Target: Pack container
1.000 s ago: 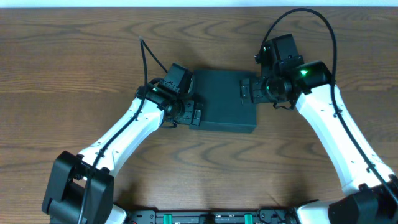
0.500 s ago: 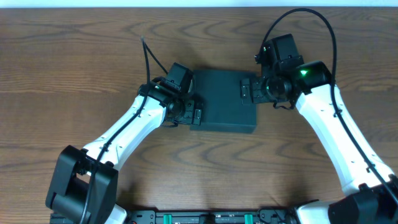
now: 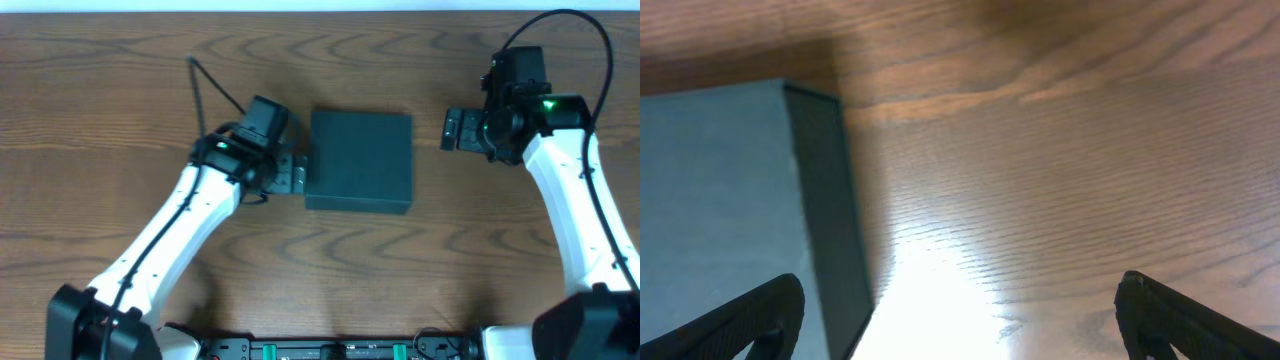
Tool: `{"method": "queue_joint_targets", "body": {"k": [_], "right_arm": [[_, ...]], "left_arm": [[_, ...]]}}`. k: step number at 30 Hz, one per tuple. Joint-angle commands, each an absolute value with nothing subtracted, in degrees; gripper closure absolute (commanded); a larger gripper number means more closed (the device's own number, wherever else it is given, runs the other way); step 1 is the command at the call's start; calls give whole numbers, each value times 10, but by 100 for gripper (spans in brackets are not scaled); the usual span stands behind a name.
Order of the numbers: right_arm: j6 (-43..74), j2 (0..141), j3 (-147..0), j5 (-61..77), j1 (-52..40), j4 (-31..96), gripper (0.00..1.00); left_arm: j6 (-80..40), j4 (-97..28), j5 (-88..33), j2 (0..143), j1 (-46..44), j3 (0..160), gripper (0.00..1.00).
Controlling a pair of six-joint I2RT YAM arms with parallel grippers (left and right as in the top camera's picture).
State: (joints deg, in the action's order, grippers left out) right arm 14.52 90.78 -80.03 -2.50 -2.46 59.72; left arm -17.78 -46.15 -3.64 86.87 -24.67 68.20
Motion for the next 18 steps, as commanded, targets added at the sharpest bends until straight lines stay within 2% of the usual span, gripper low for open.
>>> {"method": "queue_joint_targets", "body": {"k": [1, 9, 18], "right_arm": [[157, 948, -797, -25, -30, 595, 1], [182, 1041, -797, -8, -39, 563, 1], [176, 1077, -797, 26, -51, 529, 1]], "left_arm": [[-166, -464, -1, 884, -224, 692, 4], [-163, -456, 0, 965, -221, 692, 5], [-163, -433, 0, 999, -222, 692, 5]]}}
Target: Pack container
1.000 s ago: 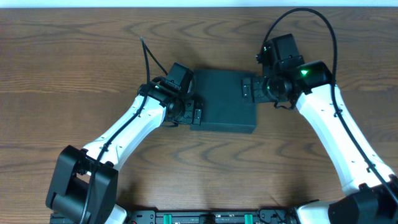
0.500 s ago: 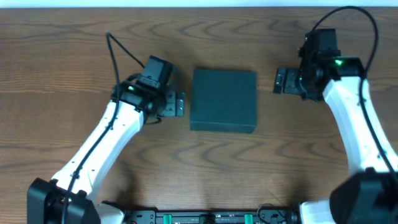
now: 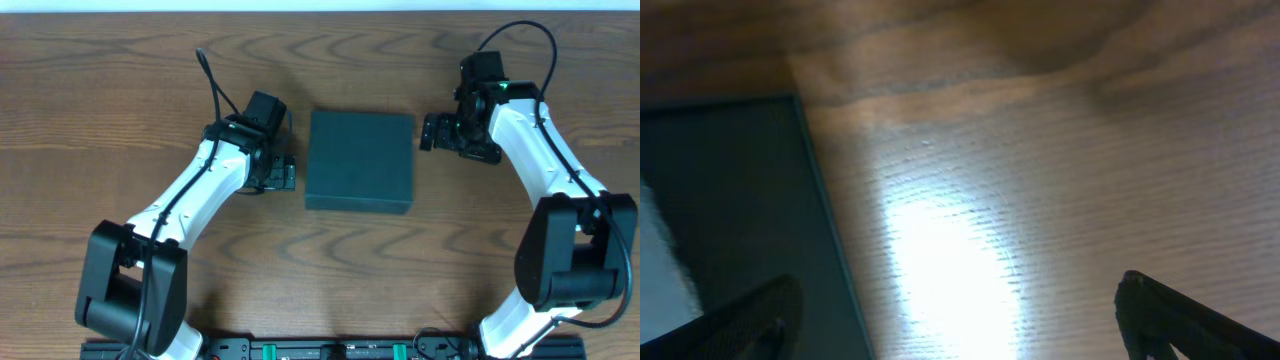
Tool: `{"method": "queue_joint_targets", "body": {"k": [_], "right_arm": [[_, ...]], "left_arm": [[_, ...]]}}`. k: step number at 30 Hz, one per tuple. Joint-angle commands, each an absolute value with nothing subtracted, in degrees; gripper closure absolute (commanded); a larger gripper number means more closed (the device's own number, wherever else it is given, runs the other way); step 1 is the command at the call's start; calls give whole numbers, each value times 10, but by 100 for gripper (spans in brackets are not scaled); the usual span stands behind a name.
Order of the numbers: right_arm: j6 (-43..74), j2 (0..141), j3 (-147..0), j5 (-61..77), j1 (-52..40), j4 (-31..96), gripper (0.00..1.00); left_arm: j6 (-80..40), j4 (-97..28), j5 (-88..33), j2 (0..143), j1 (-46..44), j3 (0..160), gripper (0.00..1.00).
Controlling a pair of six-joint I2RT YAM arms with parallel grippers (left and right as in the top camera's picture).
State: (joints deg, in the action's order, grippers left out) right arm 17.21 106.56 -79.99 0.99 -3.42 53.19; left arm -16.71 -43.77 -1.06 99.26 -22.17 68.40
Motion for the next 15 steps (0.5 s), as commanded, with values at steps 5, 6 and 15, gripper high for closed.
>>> {"method": "queue_joint_targets", "body": {"k": [5, 6, 15], "right_arm": [[178, 1092, -797, 26, -87, 515, 1], [180, 1094, -797, 26, -95, 511, 1], [189, 1095, -797, 24, -129, 499, 1]], "left_arm": [[-164, -428, -7, 999, -222, 692, 5], [-164, -428, -7, 999, -222, 692, 5], [-165, -428, -9, 999, -221, 692, 5]]}}
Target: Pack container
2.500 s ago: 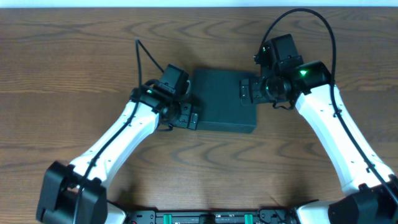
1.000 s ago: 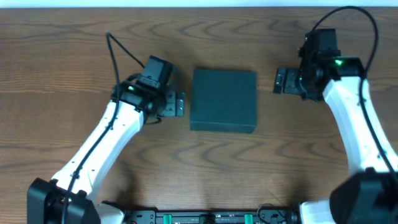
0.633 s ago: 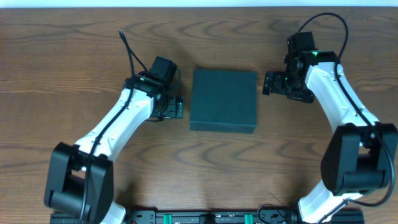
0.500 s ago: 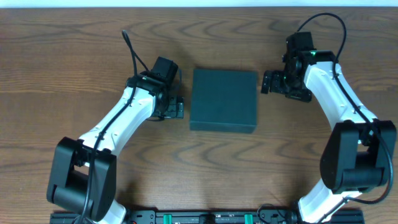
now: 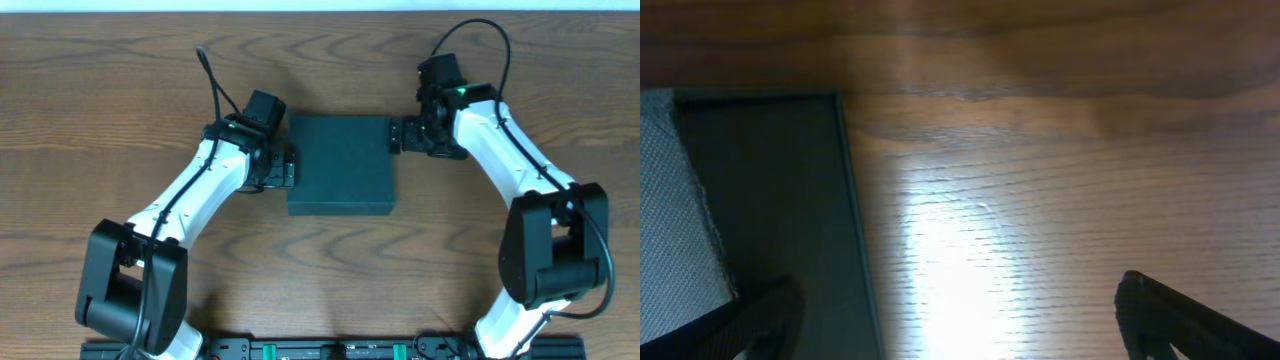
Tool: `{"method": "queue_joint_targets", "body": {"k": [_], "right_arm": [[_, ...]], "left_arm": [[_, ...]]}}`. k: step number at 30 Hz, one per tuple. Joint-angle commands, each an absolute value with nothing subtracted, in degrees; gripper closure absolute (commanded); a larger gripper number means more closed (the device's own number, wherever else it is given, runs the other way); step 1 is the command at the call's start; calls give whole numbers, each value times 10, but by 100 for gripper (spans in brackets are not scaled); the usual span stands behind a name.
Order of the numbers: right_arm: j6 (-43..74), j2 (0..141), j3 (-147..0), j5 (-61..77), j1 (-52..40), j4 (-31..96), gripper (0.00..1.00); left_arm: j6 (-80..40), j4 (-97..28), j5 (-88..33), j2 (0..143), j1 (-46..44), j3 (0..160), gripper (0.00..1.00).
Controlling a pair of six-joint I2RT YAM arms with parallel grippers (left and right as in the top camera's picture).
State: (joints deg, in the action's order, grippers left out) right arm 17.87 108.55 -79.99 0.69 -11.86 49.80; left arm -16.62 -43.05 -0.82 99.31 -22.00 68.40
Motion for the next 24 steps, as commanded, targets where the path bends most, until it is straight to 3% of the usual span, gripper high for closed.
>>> {"method": "queue_joint_targets", "body": {"k": [1, 13, 24], "right_arm": [[189, 1095, -797, 24, -128, 499, 1], [189, 1085, -803, 11, -89, 518, 1], [124, 942, -804, 10, -46, 564, 1]], "left_arm": [[-165, -428, -9, 999, -221, 692, 5], [-161, -429, 14, 981, -221, 698, 5], [-132, -474, 49, 869, -221, 734, 5]]}}
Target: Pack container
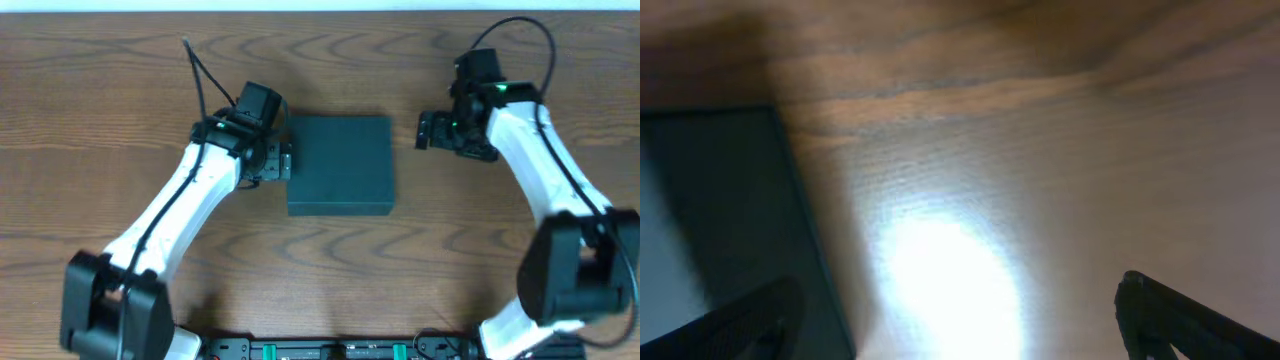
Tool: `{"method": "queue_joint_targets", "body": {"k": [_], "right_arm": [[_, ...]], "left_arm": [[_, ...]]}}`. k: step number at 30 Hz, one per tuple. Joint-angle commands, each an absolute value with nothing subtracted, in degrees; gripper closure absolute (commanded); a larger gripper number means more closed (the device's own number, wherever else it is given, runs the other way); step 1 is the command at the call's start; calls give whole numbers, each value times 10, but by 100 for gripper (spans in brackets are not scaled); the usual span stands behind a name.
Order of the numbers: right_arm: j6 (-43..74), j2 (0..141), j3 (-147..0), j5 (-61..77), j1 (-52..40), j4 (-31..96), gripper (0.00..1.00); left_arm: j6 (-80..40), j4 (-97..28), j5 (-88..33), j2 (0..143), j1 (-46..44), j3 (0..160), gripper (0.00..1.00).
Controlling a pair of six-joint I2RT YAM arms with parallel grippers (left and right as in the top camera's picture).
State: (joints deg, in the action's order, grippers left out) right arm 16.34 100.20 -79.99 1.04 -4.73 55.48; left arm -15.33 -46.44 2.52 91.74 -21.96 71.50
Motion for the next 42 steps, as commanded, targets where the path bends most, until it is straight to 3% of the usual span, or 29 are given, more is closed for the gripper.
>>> {"method": "queue_joint_targets", "body": {"k": [1, 10, 17, 21, 30, 42], "right_arm": [[114, 924, -804, 11, -47, 571, 1], [32, 671, -801, 9, -122, 627, 1], [48, 447, -783, -23, -220, 658, 1], [57, 362, -765, -25, -225, 691, 1], [77, 315, -763, 49, -225, 696, 1], [78, 315, -763, 3, -225, 715, 1]], "left_arm": [[-125, -480, 49, 851, -221, 734, 5], [-77, -585, 90, 634, -266, 733, 5], [-99, -655, 109, 474, -304, 733, 5], [-112, -689, 142, 423, -304, 733, 5], [-112, -793, 139, 391, -304, 733, 5], [-112, -808, 139, 391, -304, 733, 5]]}}
